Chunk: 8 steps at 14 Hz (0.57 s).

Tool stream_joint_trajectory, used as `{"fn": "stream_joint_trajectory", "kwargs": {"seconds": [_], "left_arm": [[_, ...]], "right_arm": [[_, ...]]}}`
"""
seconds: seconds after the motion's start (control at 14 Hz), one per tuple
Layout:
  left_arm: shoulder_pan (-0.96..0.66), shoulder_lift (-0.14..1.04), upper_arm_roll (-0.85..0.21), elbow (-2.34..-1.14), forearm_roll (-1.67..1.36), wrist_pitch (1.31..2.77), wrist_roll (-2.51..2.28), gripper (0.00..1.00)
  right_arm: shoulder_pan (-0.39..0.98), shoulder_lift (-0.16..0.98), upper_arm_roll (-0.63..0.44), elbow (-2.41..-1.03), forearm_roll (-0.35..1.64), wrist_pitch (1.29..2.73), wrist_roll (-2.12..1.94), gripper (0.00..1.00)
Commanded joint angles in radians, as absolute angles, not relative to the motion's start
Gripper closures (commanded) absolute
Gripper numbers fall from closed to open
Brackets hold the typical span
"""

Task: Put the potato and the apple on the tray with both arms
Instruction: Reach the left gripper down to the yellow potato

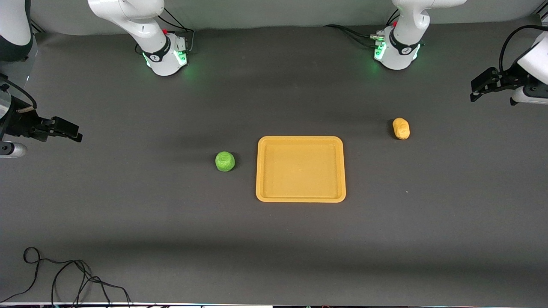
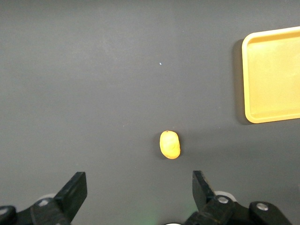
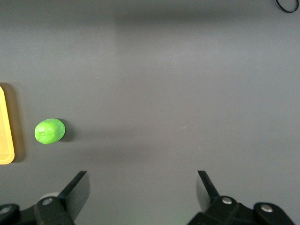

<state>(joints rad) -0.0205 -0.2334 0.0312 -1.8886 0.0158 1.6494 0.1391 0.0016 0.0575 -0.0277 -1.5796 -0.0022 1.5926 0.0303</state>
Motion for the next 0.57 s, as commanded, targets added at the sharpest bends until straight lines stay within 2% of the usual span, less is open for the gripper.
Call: {"fn": "stream_joint_trajectory", "kwargs": {"seconds": [0.0, 0.21, 0.5], "left_arm": [[-0.028, -0.256, 0.025, -1.904, 0.034, 1.643, 0.115, 0.00], [-0.028, -0.256, 0.025, -1.911, 0.034, 1.646, 0.114, 0.00], [-0.034, -0.259, 0.023, -2.092, 0.034, 1.776, 0.115, 0.01]], "right_arm": [[-0.002, 0.061, -0.025, -1.563, 0.011, 1.582, 0.015, 0.00], [-0.002, 0.061, -0.025, -1.560, 0.011, 1.580, 0.020, 0.00], [0.002, 0.061, -0.023, -1.562, 0.011, 1.580, 0.008, 0.00]]}}
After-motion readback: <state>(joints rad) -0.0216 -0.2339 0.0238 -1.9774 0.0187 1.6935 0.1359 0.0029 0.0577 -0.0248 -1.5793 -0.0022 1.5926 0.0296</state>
